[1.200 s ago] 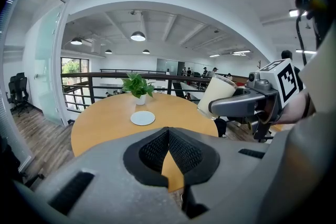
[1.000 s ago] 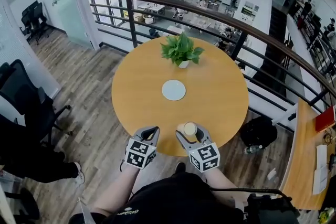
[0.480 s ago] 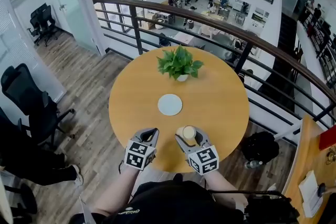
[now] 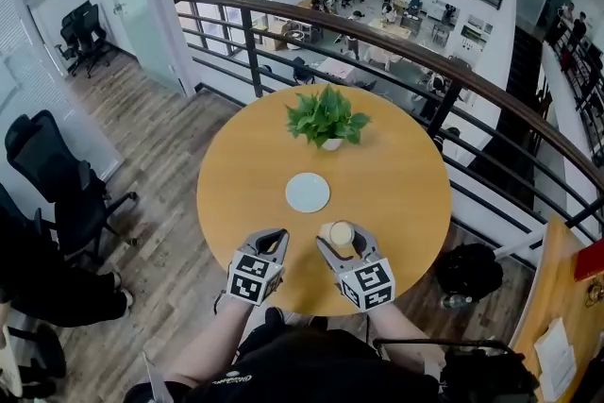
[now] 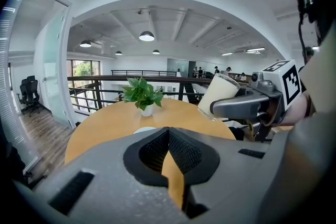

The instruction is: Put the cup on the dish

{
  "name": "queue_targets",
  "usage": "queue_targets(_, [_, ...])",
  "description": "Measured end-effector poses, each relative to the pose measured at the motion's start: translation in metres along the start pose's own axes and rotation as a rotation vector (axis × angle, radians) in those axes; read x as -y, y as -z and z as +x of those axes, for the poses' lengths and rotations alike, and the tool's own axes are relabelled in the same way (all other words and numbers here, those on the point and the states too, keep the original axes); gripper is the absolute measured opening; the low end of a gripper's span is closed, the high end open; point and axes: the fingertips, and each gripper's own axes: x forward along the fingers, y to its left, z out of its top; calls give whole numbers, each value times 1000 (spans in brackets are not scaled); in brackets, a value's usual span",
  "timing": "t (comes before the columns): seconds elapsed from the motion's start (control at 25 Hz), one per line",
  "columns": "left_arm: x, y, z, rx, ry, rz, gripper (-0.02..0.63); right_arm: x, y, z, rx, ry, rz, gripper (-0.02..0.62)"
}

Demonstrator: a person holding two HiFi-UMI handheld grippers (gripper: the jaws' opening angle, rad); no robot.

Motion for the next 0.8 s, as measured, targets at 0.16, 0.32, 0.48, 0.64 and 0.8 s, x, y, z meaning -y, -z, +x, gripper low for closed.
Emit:
queue_targets(0.16, [-11, -9, 4, 29, 4, 13, 0, 5, -12, 12, 24, 24, -1, 252])
queue_targets(0.32, [-20, -13, 4, 45, 14, 19, 0, -2, -17, 22, 25, 42, 1, 252])
queue_targets(0.48, [-30, -15, 5, 52, 28, 16, 0, -8, -20, 32, 16, 57, -10, 252])
queue_targets(0.64, [-38, -17, 11, 49, 46, 13, 0, -8, -21, 38, 4, 72, -18, 252])
queue_targets(0.8, [-41, -18, 14, 39, 63, 10, 0, -5, -21, 44, -8, 85, -17, 252])
